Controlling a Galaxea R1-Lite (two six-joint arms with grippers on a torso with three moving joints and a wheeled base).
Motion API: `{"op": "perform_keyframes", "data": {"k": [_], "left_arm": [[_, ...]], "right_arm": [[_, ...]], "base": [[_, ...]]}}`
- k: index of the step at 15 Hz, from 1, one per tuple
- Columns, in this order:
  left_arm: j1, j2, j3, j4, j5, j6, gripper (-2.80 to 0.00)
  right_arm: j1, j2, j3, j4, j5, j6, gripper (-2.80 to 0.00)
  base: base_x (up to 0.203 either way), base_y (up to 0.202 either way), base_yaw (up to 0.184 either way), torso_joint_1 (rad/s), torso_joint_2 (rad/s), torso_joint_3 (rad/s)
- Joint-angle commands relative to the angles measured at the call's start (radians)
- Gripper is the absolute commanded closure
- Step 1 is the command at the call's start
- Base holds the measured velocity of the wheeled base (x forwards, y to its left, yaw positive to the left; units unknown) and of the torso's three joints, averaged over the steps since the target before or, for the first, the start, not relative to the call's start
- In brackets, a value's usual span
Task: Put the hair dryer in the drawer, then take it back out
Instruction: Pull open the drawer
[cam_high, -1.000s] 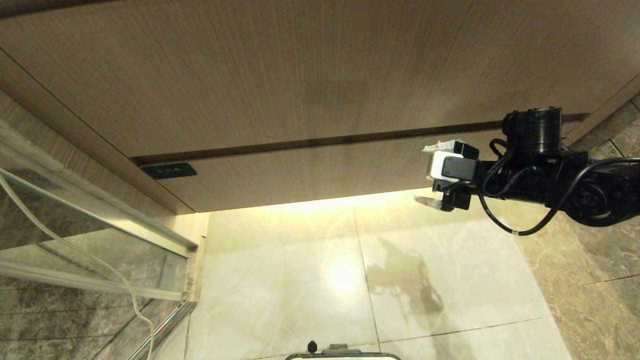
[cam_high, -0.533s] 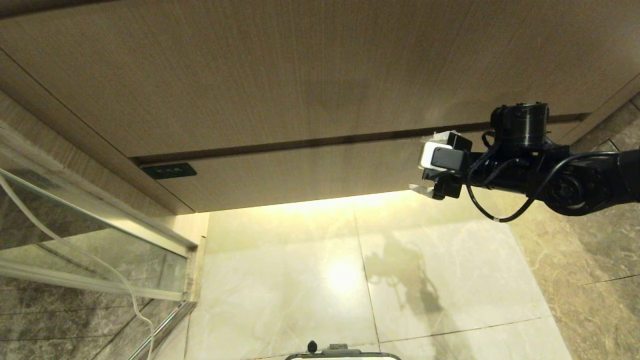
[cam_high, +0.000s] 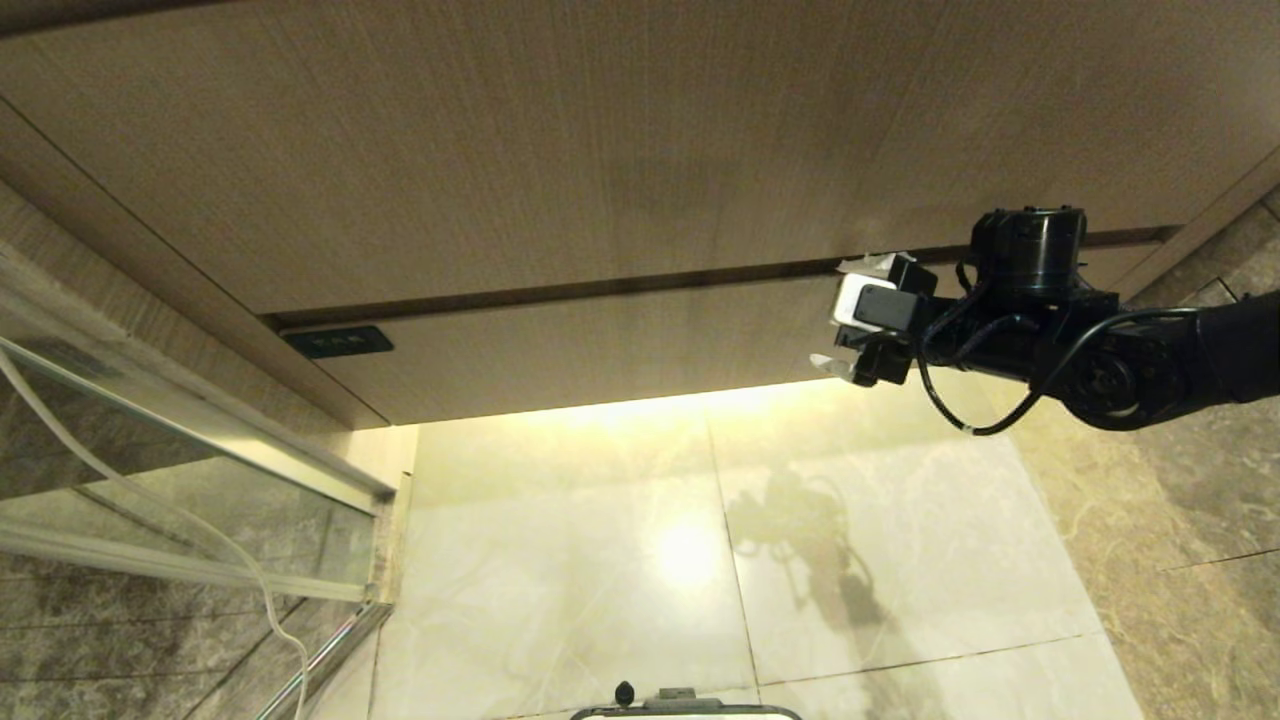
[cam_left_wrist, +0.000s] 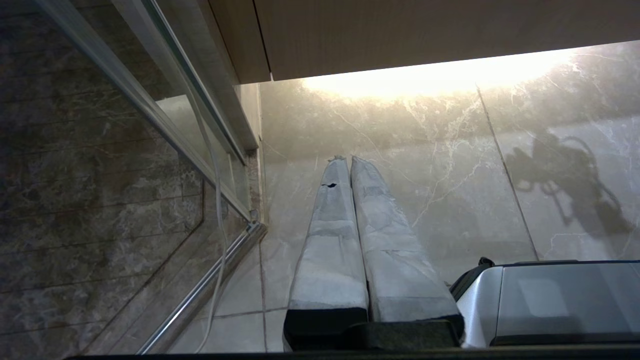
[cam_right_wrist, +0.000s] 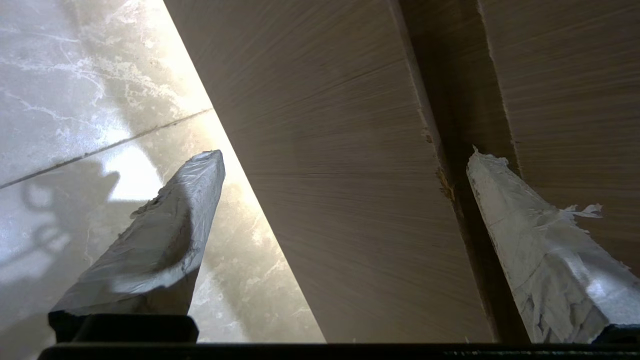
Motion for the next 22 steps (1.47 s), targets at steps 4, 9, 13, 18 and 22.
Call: {"op": "perform_keyframes", "data": {"k": [4, 9, 13, 18, 22], "left_arm": [[0.000, 0.002, 0.000, 0.000, 0.000, -0.001, 0.00], [0.000, 0.000, 0.000, 0.000, 0.001, -0.001, 0.00], [0.000, 0.001, 0.000, 0.000, 0.000, -0.001, 0.00], [0.000, 0.002, 0.000, 0.000, 0.000, -0.001, 0.00], [0.000, 0.001, 0.000, 0.000, -0.001, -0.001, 0.00]], "right_arm": [[-0.001, 0.031, -0.021, -0.009, 0.002, -0.006, -2.80], [-0.007, 0.062, -0.042, -0.046, 0.001, -0.006, -2.80], [-0.010, 0.085, -0.059, -0.073, 0.002, -0.004, -2.80], [-0.016, 0.114, -0.090, -0.118, 0.001, 0.015, -2.80], [-0.019, 0.138, -0.085, -0.110, -0.029, 0.016, -2.80]], "base": [[0.000, 0.000, 0.000, 0.000, 0.00, 0.000], [0.000, 0.000, 0.000, 0.000, 0.00, 0.000], [0.000, 0.000, 0.000, 0.000, 0.00, 0.000], [0.000, 0.000, 0.000, 0.000, 0.00, 0.000], [0.000, 0.000, 0.000, 0.000, 0.00, 0.000]]}}
